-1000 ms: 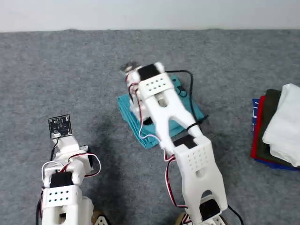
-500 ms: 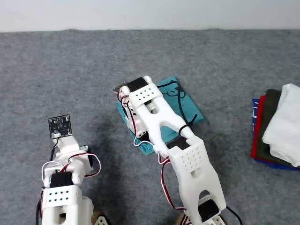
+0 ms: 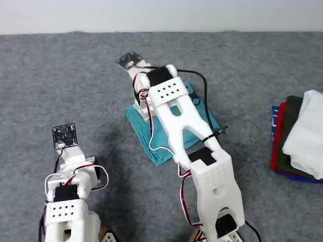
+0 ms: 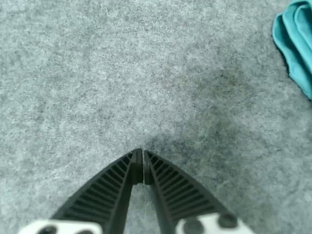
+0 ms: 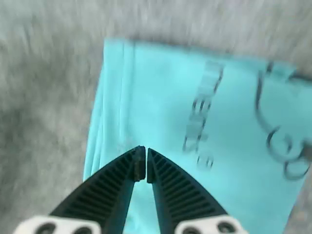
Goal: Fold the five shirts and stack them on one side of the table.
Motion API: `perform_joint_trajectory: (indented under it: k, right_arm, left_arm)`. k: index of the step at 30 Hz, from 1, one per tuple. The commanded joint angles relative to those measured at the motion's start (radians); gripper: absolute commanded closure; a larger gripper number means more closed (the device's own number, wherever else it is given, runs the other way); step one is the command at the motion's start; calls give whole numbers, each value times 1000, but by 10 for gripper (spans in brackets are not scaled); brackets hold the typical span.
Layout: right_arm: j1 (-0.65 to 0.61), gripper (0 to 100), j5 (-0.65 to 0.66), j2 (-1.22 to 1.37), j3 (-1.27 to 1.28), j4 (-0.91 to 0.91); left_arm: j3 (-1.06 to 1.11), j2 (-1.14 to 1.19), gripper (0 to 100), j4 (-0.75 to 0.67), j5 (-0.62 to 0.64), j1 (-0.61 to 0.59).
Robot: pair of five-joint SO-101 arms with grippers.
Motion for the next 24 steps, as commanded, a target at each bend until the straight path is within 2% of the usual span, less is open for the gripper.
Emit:
perform_joint_trajectory:
  k: [1,7,17,24]
  right_arm:
    - [-31,987,9,42,-51,-87]
    - [-94,987,11,183,-58,-140]
    - [-18,987,11,136,-296,-67]
    - [-31,987,12,317,-318,-268]
  left_arm:
    - [-5,-8,985,-21,6,-2]
    - [-5,-8,985,-21,6,-2]
    - [-5,-8,985,-21,6,-2]
    - [-5,-8,985,-21,6,-2]
